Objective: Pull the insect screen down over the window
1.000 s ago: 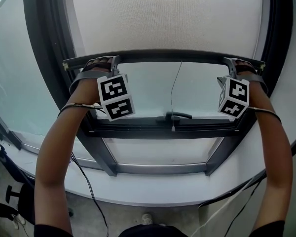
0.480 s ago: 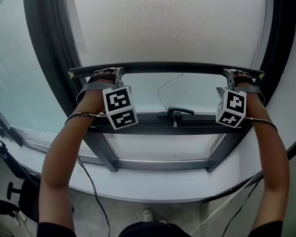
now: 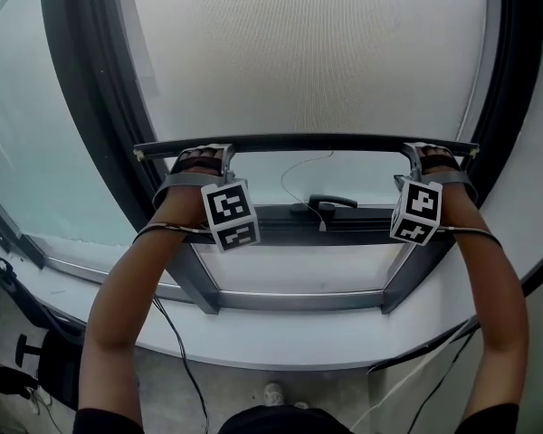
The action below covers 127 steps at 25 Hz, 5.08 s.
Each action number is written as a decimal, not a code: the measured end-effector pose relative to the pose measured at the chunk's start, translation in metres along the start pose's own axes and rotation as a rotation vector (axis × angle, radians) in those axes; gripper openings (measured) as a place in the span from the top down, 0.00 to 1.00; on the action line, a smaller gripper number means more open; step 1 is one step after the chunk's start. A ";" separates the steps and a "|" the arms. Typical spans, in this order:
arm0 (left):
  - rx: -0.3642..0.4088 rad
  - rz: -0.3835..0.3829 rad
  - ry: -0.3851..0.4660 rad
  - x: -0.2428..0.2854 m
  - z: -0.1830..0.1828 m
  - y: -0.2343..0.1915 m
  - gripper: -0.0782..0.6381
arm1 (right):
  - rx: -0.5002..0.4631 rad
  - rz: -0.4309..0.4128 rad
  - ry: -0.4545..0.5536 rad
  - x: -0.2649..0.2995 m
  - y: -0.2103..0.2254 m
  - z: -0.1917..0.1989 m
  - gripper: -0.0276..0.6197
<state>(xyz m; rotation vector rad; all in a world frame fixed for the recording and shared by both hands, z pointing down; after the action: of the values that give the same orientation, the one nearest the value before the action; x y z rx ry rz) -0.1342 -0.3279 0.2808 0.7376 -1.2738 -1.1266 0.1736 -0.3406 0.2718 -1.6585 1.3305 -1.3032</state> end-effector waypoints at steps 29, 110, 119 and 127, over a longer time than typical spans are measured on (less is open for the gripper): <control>-0.035 0.152 -0.032 0.054 0.028 0.145 0.46 | 0.003 -0.255 0.028 0.044 -0.134 -0.047 0.55; -0.089 0.125 0.023 0.057 0.021 0.140 0.46 | 1.369 -0.583 0.332 0.000 -0.301 -0.176 0.88; -0.117 0.120 0.011 0.058 0.018 0.140 0.46 | 1.292 -0.655 0.288 0.017 -0.357 -0.202 0.88; -0.106 0.106 0.005 0.058 0.020 0.141 0.46 | 0.952 -0.595 0.340 0.010 -0.327 -0.201 0.76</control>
<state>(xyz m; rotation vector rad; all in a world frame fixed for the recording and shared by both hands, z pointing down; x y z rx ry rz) -0.1251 -0.3330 0.4343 0.5871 -1.2252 -1.0969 0.0884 -0.2369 0.6316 -1.1642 0.1910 -2.1739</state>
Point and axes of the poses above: the fingertips, and each gripper's own axes: x forward along the fingers, y to its right, z out of its underside, the point moved 8 cm from there along -x, backward along the fingers, and after that the axes turned 13 degrees about -x, right-handed, at the moved point
